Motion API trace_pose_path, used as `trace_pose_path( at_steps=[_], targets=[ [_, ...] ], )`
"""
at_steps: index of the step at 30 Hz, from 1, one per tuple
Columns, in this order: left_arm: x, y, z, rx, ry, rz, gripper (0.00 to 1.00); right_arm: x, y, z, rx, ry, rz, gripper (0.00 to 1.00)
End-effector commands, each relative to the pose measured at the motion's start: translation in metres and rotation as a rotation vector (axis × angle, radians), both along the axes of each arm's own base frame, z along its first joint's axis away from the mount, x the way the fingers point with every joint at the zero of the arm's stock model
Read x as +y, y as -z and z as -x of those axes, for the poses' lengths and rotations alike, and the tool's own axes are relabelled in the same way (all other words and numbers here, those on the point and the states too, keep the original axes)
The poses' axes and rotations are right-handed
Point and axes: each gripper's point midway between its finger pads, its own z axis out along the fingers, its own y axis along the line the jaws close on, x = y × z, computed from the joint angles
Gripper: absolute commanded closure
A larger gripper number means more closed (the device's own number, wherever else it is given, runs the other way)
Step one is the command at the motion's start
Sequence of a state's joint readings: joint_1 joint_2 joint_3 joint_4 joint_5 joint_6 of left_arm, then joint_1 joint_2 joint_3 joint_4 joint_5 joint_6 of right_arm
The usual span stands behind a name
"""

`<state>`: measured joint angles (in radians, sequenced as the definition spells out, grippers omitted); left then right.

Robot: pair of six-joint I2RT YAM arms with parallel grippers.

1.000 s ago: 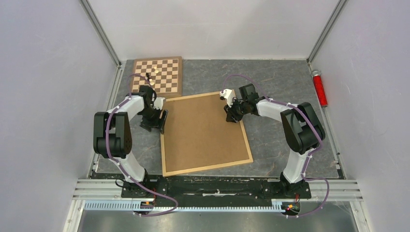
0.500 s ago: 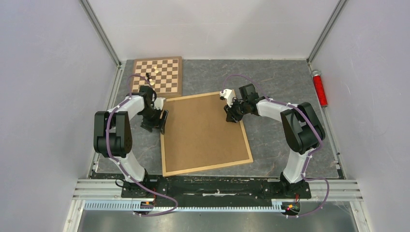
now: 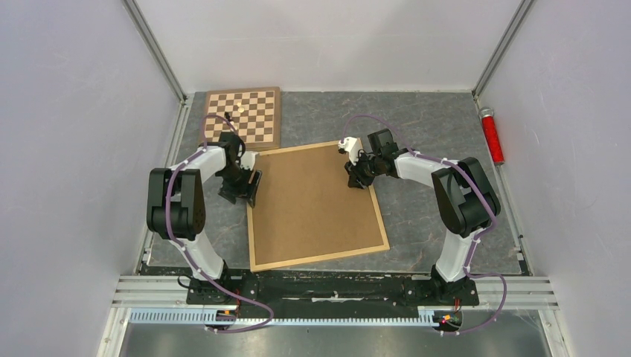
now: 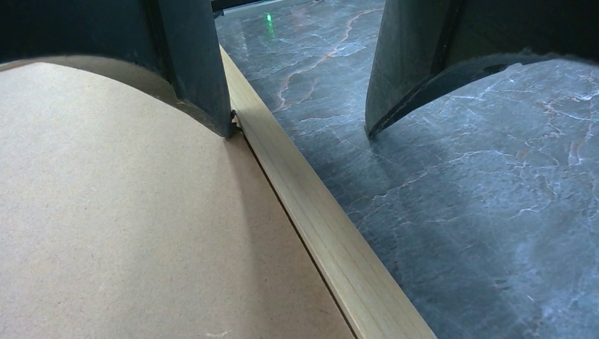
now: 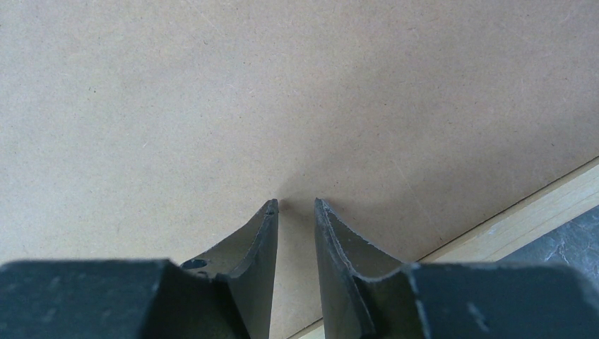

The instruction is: Put the photo into the frame

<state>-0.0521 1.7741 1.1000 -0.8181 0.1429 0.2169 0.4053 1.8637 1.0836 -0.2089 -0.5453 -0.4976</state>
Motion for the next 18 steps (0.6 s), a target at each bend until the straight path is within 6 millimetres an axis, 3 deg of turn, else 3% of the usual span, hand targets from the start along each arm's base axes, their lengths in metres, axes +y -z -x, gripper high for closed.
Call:
trace_pose_path(
  at_steps=[1, 5, 11, 18],
  targets=[
    [-0.001, 0.025, 0.003, 0.033, 0.009, -0.025, 0.25, -0.03, 0.059, 0.071, 0.312, 0.016, 0.156, 0.72],
    [-0.005, 0.026, 0.001, 0.037, 0.004, -0.006, 0.25, -0.03, 0.059, 0.071, 0.314, 0.016, 0.155, 0.72],
    [-0.032, 0.016, -0.007, 0.023, 0.009, 0.127, 0.25, -0.03, 0.059, 0.071, 0.314, 0.017, 0.155, 0.72],
    [-0.033, -0.005, -0.016, -0.042, 0.016, 0.139, 0.24, -0.03, 0.06, 0.072, 0.316, 0.016, 0.156, 0.72]
  ],
)
